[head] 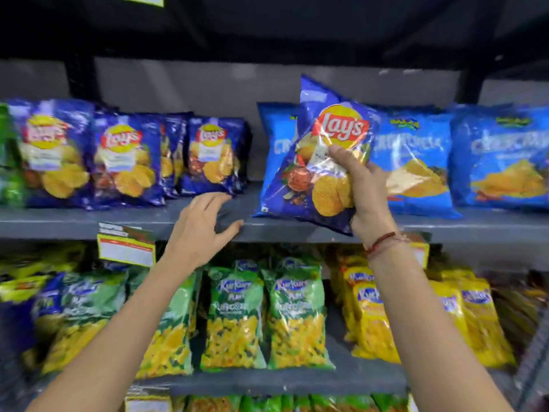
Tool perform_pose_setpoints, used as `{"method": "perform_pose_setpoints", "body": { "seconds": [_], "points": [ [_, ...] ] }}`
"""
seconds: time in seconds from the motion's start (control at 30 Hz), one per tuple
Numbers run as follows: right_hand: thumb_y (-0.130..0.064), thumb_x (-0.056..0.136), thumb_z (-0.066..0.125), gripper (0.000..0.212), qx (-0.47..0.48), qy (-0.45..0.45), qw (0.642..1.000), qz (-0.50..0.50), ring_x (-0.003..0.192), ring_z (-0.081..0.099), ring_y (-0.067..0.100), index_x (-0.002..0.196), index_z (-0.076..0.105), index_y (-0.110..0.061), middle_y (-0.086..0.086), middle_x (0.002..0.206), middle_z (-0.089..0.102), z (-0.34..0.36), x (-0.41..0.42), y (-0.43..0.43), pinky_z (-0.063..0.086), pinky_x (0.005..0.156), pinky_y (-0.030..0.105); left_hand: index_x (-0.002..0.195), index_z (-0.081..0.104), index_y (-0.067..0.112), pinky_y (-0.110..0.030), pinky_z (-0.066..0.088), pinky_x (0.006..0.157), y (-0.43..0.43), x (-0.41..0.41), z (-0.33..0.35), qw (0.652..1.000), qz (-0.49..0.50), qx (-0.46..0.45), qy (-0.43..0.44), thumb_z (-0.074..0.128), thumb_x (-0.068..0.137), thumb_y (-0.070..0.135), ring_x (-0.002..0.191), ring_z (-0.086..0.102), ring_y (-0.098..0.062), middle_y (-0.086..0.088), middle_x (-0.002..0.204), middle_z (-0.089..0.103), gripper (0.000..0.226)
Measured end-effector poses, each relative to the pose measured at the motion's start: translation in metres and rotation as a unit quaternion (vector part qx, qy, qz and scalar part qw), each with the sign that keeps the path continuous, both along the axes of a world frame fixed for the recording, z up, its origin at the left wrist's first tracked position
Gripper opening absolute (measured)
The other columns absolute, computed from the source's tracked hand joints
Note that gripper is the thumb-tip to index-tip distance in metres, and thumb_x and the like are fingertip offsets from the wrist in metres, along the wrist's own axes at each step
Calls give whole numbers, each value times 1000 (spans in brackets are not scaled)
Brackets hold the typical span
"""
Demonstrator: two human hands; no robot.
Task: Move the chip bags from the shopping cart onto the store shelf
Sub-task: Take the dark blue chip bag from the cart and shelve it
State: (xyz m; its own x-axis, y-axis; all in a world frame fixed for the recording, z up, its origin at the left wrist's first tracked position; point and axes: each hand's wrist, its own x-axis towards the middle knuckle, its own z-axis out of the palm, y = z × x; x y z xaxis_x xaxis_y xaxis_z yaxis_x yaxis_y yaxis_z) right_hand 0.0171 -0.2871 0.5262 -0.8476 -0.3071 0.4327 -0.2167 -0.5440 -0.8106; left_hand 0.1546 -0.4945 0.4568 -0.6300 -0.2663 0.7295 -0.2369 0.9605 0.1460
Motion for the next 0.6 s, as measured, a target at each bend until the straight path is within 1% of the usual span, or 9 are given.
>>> {"method": "perform_pose_setpoints", "body": {
  "seconds": [0.03,0.1,0.13,0.17,0.23,0.27,0.37,0.47,0.6],
  "points": [
    [-25,70,79,33,8,3,1000,11,76,70,14,98,67,-10,0,86,73,4,0,-15,57,67,28,124,51,9,-44,43,97,-9,4,0,1000,10,8,-6,41,78,59,119,50,-28,-10,126,58,68],
    [-35,61,83,59,24,5,999,30,91,70,21,110,63,-8,5,102,73,11,3,-45,59,79,37,128,48,11,-43,41,99,-26,11,0,999,31,8,-24,36,78,68,122,48,-25,-8,130,55,77],
    [-38,57,84,67,32,7,999,36,97,69,25,113,61,-9,7,107,71,15,4,-61,58,85,41,130,47,11,-42,40,101,-33,15,0,999,43,4,-34,32,77,71,124,47,-24,-8,132,54,81],
    [-38,56,84,62,37,17,998,43,99,69,27,108,63,-11,8,106,72,18,5,-76,57,88,44,131,46,11,-40,39,103,-39,18,-1,998,53,4,-42,28,76,74,125,47,-23,-7,134,53,85],
    [-34,58,83,42,49,37,996,57,96,70,28,91,66,-14,7,99,74,25,7,-105,56,88,47,132,46,12,-39,37,104,-48,23,-2,996,70,7,-46,22,73,80,126,46,-22,-6,135,53,93],
    [-34,59,84,36,59,40,996,61,95,70,27,85,66,-15,6,97,74,27,7,-119,56,88,47,131,47,12,-39,37,104,-50,26,-3,996,78,9,-45,20,72,81,127,46,-21,-6,136,52,95],
    [-34,60,84,26,86,55,992,68,93,70,23,73,67,-20,1,89,75,26,6,-159,56,89,46,129,50,13,-37,36,105,-56,31,-8,994,100,8,-48,25,74,77,126,48,-20,-4,135,54,88],
    [-41,56,84,26,121,67,988,64,91,71,20,70,71,-23,0,86,76,19,5,-193,55,90,43,125,55,15,-36,43,99,-59,33,-10,993,109,3,-47,25,75,77,115,57,-19,-2,125,63,85],
    [-39,62,82,28,165,62,983,42,89,69,19,80,71,-22,2,89,74,7,5,-223,55,90,39,119,59,18,-34,44,96,-63,33,-15,992,114,-21,-48,25,78,75,108,61,-17,1,117,67,78]
  ]
}}
